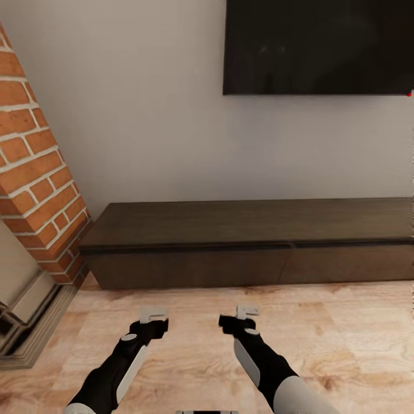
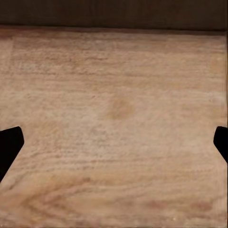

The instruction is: Place each of the two pumpkins and all three candles from the living room inside a cabinet in the living room (use any cabinet), then make sure every cabinet is closed, and position the cauldron so it is next to a table in the living room.

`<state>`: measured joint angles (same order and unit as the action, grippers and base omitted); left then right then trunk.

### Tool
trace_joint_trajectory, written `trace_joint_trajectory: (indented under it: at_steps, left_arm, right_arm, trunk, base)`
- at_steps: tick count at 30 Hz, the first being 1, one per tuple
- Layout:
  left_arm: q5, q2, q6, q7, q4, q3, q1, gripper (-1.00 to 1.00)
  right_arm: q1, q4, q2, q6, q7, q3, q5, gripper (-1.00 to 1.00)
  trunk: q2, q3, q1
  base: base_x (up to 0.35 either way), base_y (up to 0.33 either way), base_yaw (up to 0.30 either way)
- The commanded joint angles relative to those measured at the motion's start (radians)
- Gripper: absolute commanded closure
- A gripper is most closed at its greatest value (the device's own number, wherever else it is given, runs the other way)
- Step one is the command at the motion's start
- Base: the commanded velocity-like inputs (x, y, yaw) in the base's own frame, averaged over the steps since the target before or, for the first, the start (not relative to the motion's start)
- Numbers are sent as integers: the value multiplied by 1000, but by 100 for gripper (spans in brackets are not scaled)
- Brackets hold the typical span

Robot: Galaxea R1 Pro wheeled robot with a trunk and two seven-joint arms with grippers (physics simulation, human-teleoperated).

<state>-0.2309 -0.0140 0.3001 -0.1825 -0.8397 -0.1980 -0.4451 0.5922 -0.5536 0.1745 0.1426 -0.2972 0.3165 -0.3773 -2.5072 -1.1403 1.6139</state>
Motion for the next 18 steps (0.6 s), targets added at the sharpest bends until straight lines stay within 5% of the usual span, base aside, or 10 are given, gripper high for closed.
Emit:
trace_joint_trajectory:
  at_steps: [1,4,8,14,18]
  left_arm:
    - [0,0,53,0,-24,1,0,-100]
    - [-1,0,205,0,-99,31,-1,-100]
    - [-1,-1,349,0,-184,114,-1,-100]
    - [-2,-3,424,1,-228,161,-1,-100]
    - [-2,-2,484,1,-237,166,-1,-100]
  right_arm:
    - [0,-13,0,24,0,-7,0,-100]
    - [0,-30,0,69,-5,-15,0,-100]
    - [0,-65,0,155,-44,-17,0,-100]
    - [-5,-192,0,310,-99,-20,-7,-100]
    - [-6,-222,0,392,-105,-21,-81,-100]
  trunk:
    - [0,0,0]
    - [0,0,0]
    - [0,0,0]
    - [1,19,-2]
    - [2,35,-4]
  base:
    - [-305,0,0]
    - [-281,0,0]
    - [-181,0,0]
    - [-28,0,0]
    - [-3,0,0]
